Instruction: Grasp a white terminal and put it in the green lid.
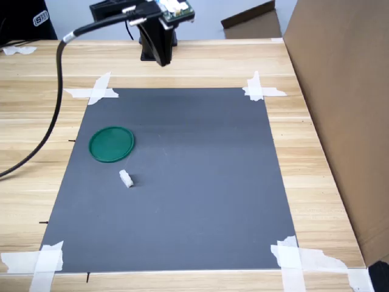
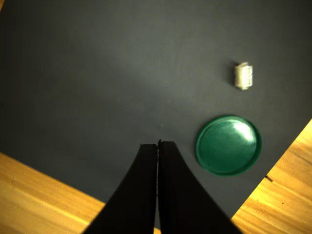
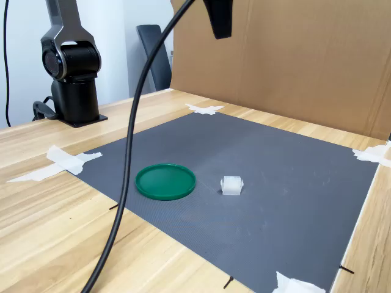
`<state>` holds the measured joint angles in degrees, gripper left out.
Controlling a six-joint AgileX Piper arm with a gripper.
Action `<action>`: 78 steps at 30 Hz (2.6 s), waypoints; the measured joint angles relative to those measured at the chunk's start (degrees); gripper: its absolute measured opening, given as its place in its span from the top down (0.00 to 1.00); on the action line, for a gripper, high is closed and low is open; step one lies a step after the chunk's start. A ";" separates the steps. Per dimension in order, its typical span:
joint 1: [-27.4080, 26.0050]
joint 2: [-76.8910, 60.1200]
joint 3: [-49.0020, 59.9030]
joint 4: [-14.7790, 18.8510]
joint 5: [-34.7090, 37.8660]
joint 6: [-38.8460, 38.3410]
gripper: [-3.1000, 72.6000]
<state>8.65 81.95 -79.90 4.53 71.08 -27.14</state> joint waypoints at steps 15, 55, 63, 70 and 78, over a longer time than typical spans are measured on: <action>-5.57 14.07 -10.52 -7.01 -6.12 2.14 0.99; -22.03 20.04 -18.40 11.53 -0.79 -8.05 0.99; -20.20 17.91 -16.50 6.65 -0.76 -8.42 0.99; -17.98 17.77 -15.11 5.60 -0.81 -8.77 0.99; -17.98 17.77 -8.41 3.43 -0.86 -17.06 0.72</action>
<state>-9.33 99.71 -88.32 7.95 70.22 -44.20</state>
